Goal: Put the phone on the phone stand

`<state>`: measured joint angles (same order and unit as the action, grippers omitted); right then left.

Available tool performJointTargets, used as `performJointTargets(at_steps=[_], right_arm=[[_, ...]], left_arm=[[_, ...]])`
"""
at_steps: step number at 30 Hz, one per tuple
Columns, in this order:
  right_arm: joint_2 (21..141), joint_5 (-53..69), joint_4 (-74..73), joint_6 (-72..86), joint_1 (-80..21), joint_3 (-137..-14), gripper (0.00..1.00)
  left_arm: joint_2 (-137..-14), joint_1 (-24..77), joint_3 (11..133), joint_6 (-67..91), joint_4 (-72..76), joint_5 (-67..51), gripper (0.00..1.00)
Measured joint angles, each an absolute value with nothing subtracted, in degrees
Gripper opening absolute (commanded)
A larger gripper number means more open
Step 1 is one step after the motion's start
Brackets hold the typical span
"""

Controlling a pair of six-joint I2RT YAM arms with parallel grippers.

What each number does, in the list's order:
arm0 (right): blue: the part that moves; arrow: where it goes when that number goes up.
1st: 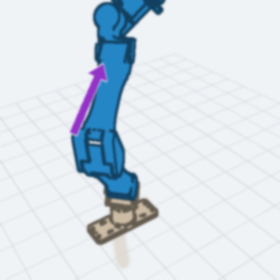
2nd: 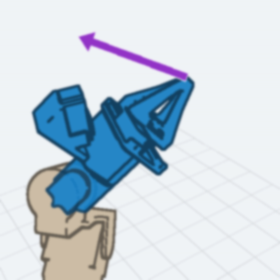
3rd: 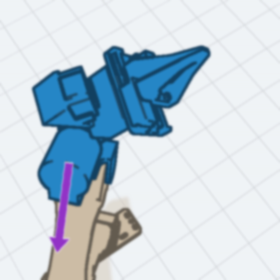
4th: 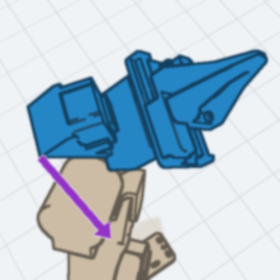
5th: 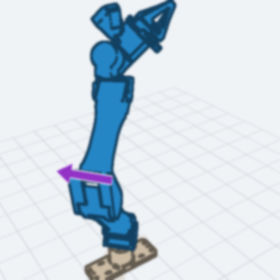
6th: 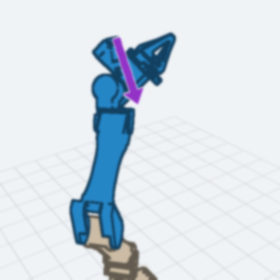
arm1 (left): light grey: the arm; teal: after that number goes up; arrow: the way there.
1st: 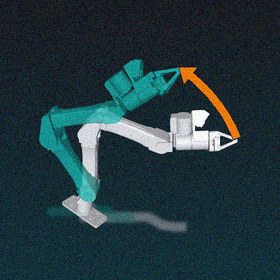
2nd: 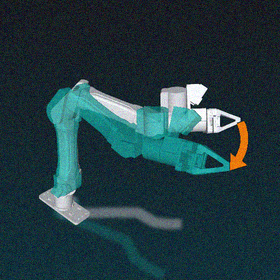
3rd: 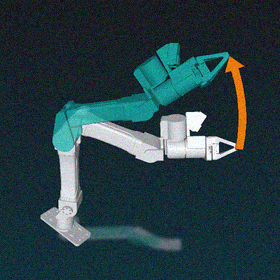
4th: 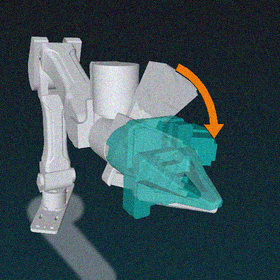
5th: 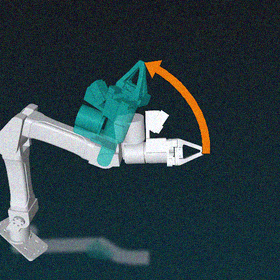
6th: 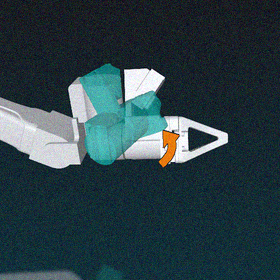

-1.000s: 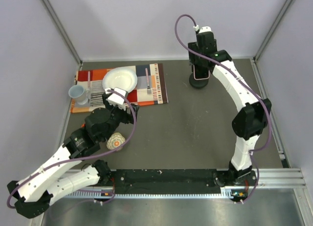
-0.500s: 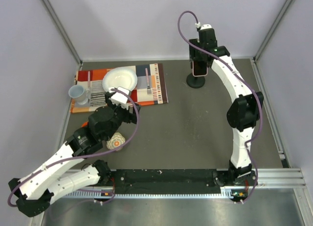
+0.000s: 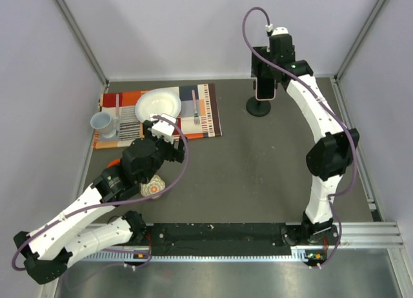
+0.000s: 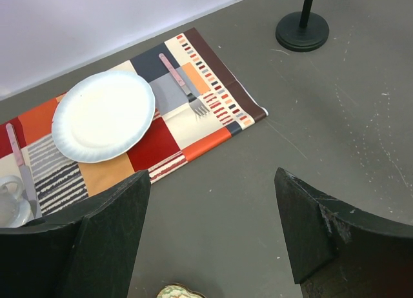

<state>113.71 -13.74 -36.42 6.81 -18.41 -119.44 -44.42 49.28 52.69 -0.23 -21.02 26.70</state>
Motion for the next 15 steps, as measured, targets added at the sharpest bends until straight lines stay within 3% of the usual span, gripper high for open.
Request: performJointTargets(at_steps=[6,15], right_arm=[[101.7,-14.5,-36.4,8.8,-18.4,-111.2,0.99],[73.9,-16.0,-36.7,12.4,-18.4,-81.7,0.99]], left_arm=[[-45.3,49.1,52.6,-0.4,-21.0,27.5,0.82],[-47.3,48.8,52.2,-1.2,-21.0,28.5,0.82]])
